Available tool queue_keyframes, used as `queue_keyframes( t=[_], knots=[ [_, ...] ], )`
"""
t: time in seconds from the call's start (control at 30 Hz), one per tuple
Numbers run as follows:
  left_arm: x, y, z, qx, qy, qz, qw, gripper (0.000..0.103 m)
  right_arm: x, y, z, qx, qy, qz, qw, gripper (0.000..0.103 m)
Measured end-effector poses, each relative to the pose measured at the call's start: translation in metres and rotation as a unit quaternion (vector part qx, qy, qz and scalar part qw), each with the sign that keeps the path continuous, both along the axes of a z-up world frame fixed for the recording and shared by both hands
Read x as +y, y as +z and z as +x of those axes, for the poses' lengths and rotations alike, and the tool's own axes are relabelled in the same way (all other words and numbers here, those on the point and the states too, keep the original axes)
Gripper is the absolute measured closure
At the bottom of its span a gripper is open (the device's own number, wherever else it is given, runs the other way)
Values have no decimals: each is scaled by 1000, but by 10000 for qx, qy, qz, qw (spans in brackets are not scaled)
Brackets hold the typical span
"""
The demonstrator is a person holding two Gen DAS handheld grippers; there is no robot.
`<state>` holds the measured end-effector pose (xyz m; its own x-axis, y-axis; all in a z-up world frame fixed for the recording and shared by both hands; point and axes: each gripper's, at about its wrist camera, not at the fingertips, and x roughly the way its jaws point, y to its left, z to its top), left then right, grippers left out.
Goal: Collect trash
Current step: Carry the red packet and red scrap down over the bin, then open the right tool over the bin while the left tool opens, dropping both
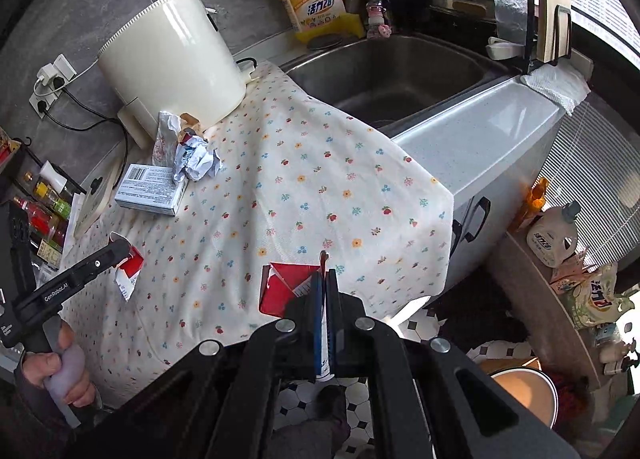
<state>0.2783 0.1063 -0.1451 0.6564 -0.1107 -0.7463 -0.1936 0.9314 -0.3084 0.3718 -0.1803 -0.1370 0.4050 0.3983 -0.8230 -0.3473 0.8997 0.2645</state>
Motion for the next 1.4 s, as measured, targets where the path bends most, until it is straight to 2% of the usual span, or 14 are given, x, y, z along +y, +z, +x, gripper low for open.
queue_keyframes(
  t=[0.17,0.37,0.57,0.8,0.83,0.87,0.93,1.4],
  knots=[
    [-69,5,23,7,-671,62,9977,60,-74,-1,-18,45,-648,-7,9979,100],
    [-147,7,37,37,-1399,141,9901,60,-150,-7,-42,138,-1287,13,9916,100],
    [-212,5,37,96,-1906,196,9814,60,-211,-15,-69,221,-1779,80,9838,99],
    [-273,-8,27,247,-2283,176,9731,60,-265,-34,-98,464,-2092,181,9766,95],
    [-282,-11,27,281,-2317,167,9722,60,-271,-36,-101,496,-2123,189,9758,89],
    [-290,-13,26,310,-2347,153,9714,60,-277,-37,-105,501,-2142,238,9752,70],
    [-304,-18,23,350,-2408,141,9698,60,-288,-37,-114,397,-2179,256,9748,51],
    [-391,-48,16,617,-2989,20,9523,60,-364,-36,-152,355,-2736,129,9611,48]
  ],
)
